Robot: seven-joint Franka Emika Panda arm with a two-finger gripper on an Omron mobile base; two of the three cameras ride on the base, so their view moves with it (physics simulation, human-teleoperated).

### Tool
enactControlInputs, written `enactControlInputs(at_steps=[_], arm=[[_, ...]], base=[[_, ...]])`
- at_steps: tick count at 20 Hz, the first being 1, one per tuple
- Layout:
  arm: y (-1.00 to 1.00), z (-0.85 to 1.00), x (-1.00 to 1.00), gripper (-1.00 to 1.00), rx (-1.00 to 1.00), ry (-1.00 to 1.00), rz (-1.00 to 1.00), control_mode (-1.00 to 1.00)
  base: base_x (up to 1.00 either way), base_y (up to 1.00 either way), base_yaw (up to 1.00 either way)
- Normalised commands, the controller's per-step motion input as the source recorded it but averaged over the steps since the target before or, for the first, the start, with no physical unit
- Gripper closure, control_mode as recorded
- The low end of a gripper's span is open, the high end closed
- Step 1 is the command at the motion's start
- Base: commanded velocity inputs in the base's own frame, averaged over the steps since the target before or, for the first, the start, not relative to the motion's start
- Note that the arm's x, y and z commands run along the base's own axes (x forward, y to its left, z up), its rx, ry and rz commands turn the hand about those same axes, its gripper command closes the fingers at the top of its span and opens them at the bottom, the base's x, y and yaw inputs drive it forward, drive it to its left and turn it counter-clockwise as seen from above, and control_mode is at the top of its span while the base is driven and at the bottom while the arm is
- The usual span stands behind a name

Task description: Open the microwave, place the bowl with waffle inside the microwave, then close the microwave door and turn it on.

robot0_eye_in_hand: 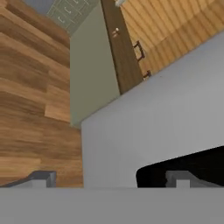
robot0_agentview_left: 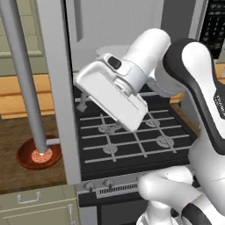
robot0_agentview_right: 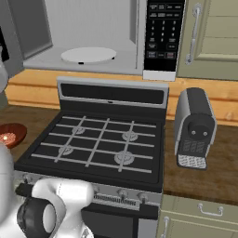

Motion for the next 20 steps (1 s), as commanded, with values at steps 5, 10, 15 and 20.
enactControlInputs(at_steps=[5, 10, 15, 20], arm=[[-0.20, 0.00, 0.90, -1.00, -0.08, 0.00, -0.17, -1.00], [-1.00, -0.01, 1.00, -1.00, 0.09, 0.04, -0.24, -1.00], [-1.00, -0.25, 0.81, -1.00, 0.09, 0.08, -0.38, -1.00], [-1.00, -0.59, -0.20, -1.00, 0.03, 0.01, -0.24, -1.00]], base=[[0.00, 0.00, 0.00], [0.00, 0.00, 0.00], [0.00, 0.00, 0.00], [0.00, 0.00, 0.00]])
